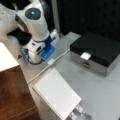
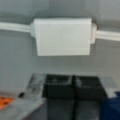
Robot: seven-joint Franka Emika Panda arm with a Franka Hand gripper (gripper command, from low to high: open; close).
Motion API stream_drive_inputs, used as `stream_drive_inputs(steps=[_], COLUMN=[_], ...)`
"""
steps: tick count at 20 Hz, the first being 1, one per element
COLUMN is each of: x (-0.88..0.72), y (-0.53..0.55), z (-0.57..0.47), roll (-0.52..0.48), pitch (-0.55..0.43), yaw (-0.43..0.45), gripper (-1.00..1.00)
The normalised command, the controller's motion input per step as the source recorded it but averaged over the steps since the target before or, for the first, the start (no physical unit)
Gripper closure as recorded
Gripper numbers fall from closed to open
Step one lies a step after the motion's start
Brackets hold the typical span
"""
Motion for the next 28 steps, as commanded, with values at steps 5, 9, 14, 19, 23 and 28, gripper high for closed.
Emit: stream_drive_inputs(steps=[5,9,14,19,23,28], x=[-0.19,-0.15,-0.09,0.01,0.10,0.28], y=[0.11,0.08,0.07,0.00,-0.02,-0.03], z=[0.03,0.07,0.10,0.15,0.17,0.30], roll=[-0.133,-0.147,-0.151,-0.157,-0.152,-0.102], pitch=[-0.080,-0.051,-0.024,0.018,0.049,0.194], yaw=[-0.025,0.019,0.014,0.041,0.038,0.041], gripper=[1.00,-1.00,-1.00,-1.00,-1.00,-1.00])
